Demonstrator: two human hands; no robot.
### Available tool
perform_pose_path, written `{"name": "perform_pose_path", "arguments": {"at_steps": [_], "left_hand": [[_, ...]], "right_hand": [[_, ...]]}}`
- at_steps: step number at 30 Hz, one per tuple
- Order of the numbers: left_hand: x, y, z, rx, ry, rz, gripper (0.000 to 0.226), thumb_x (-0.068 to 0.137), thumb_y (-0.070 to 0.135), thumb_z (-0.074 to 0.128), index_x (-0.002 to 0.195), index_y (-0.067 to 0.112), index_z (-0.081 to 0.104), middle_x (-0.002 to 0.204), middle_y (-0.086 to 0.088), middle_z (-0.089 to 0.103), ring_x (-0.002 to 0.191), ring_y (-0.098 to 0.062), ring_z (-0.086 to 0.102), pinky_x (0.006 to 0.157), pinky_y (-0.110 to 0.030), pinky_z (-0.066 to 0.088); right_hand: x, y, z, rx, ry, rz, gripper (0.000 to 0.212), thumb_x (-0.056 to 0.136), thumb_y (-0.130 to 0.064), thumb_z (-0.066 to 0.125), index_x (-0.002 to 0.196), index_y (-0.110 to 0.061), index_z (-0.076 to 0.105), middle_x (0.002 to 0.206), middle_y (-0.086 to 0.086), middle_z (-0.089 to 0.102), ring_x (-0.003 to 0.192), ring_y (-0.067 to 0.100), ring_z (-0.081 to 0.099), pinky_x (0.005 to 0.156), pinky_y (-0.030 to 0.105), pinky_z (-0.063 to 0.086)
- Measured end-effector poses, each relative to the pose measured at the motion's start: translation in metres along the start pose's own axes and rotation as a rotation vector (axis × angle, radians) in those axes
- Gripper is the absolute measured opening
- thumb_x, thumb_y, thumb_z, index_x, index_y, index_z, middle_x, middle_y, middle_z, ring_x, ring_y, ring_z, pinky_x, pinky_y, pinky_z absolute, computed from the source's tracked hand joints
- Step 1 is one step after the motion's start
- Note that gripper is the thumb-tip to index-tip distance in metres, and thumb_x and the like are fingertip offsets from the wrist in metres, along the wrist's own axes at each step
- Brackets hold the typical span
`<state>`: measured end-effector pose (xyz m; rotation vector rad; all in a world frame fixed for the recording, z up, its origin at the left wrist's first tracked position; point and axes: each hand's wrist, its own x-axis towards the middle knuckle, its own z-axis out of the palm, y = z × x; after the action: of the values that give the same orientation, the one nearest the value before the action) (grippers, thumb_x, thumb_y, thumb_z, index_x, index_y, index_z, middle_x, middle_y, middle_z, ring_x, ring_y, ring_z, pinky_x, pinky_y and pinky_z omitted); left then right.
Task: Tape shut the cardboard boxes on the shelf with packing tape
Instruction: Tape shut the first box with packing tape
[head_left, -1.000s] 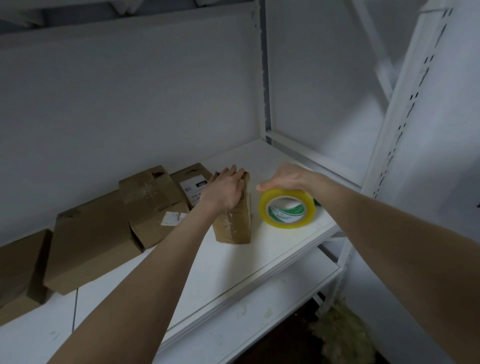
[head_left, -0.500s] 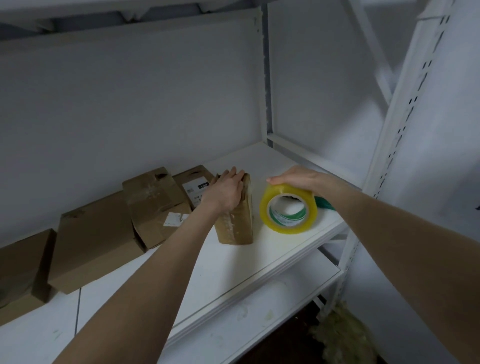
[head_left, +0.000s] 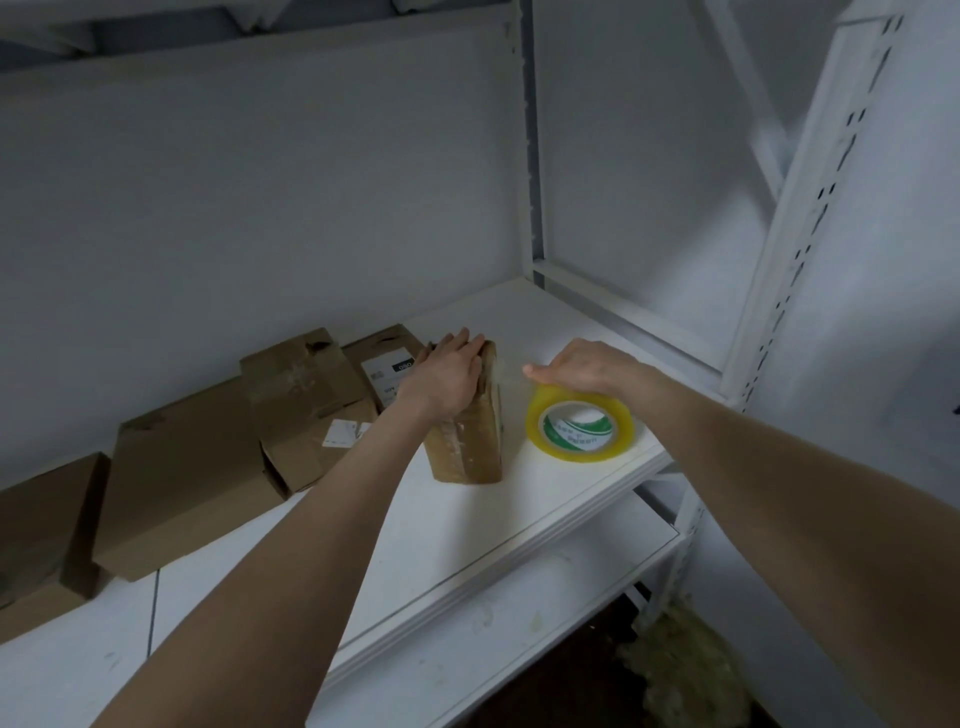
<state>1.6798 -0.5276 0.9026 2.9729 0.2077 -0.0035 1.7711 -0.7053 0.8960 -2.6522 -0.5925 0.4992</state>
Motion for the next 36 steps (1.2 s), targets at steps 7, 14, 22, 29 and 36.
{"name": "perform_pose_path", "arguments": {"at_steps": [7, 14, 22, 29, 36], "left_hand": [[0.001, -0.001, 0.002, -0.054, 0.02, -0.02, 0.047, 0.105, 0.021, 0.022, 0.151, 0.012, 0.022, 0.158, -0.012, 0.018, 0.146, -0.028, 0.015, 0.117, -0.044, 0.015], [0.013, 0.021, -0.001, -0.044, 0.072, -0.163, 0.039, 0.099, 0.023, 0.029, 0.132, 0.012, 0.047, 0.131, -0.018, 0.05, 0.123, -0.034, 0.043, 0.106, -0.052, 0.031], [0.012, 0.029, 0.007, 0.027, 0.161, -0.154, 0.043, 0.1, 0.026, 0.031, 0.143, 0.022, 0.038, 0.148, -0.007, 0.037, 0.136, -0.028, 0.032, 0.112, -0.052, 0.019], [0.019, 0.016, 0.011, 0.011, 0.157, -0.109, 0.046, 0.099, 0.026, 0.035, 0.145, 0.024, 0.035, 0.149, -0.005, 0.035, 0.136, -0.028, 0.035, 0.111, -0.052, 0.026], [0.018, 0.018, 0.001, 0.004, 0.056, -0.118, 0.044, 0.103, 0.035, 0.023, 0.142, 0.021, 0.038, 0.148, -0.008, 0.037, 0.135, -0.027, 0.034, 0.112, -0.052, 0.021]], "right_hand": [[0.0, 0.008, -0.007, 0.13, 0.022, -0.037, 0.066, 0.099, -0.06, 0.032, 0.133, -0.01, 0.058, 0.139, 0.015, 0.053, 0.126, 0.033, 0.05, 0.103, 0.037, 0.04], [0.001, 0.065, -0.01, -0.021, 0.188, 0.094, 0.034, 0.097, -0.019, 0.05, 0.129, -0.01, 0.058, 0.138, 0.012, 0.053, 0.124, 0.028, 0.051, 0.103, 0.034, 0.042], [0.009, 0.088, 0.027, -0.185, 0.063, 0.147, 0.038, 0.095, -0.013, 0.049, 0.133, -0.007, 0.047, 0.132, 0.014, 0.051, 0.119, 0.03, 0.053, 0.092, 0.037, 0.045], [0.017, 0.081, 0.032, -0.245, 0.22, 0.218, 0.034, 0.097, -0.018, 0.048, 0.13, -0.015, 0.052, 0.134, 0.007, 0.052, 0.121, 0.028, 0.053, 0.09, 0.037, 0.046], [0.005, 0.04, -0.019, 0.126, 0.415, 0.165, 0.033, 0.087, -0.048, 0.059, 0.103, -0.019, 0.062, 0.093, 0.005, 0.059, 0.083, 0.026, 0.055, 0.066, 0.028, 0.039]]}}
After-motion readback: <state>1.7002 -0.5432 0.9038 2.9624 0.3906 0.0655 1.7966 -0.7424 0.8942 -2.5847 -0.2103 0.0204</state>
